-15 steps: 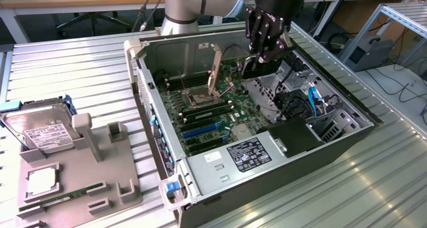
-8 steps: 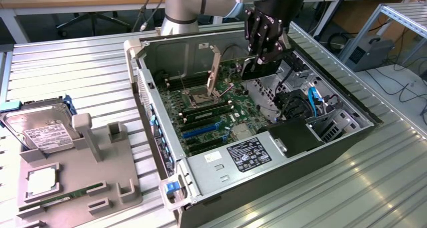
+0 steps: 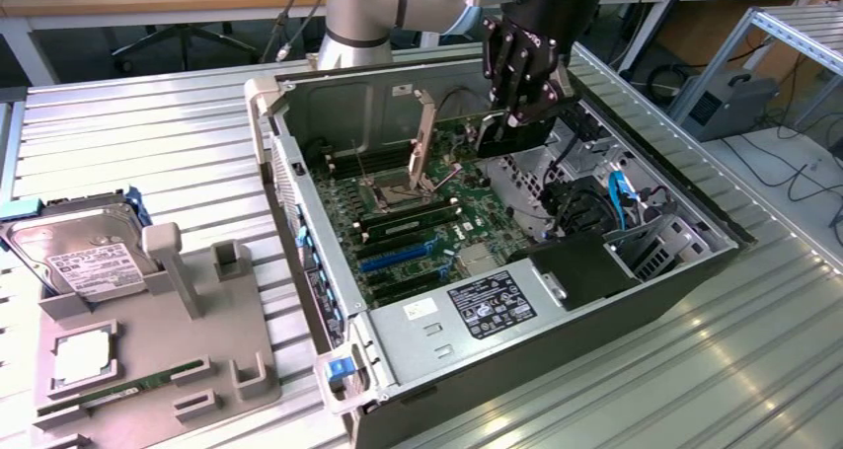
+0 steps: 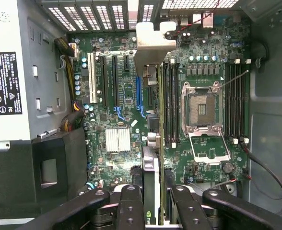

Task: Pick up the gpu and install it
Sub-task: 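Insert the gpu into the slot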

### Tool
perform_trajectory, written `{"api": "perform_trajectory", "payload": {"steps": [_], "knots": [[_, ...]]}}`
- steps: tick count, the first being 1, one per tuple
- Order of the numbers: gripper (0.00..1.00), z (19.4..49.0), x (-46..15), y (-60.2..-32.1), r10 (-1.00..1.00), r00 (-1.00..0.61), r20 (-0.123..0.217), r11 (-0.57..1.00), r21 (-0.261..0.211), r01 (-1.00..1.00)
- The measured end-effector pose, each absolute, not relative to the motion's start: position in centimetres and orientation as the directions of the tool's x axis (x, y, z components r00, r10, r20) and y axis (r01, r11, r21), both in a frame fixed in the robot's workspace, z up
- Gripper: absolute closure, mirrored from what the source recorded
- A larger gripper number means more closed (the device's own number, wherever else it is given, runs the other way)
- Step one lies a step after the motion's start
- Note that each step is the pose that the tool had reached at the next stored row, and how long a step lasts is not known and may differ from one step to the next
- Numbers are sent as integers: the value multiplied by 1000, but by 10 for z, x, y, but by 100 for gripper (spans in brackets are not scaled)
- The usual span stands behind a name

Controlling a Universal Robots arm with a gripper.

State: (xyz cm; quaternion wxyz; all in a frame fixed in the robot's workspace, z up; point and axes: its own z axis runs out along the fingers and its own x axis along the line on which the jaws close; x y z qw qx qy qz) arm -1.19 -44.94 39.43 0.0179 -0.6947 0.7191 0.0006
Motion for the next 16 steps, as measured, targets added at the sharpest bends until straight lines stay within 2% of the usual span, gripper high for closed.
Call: {"api": "perform_trajectory", "payload": {"steps": [16], "knots": [[73, 393, -12, -449, -999, -34, -27, 35, -24, -999]]}}
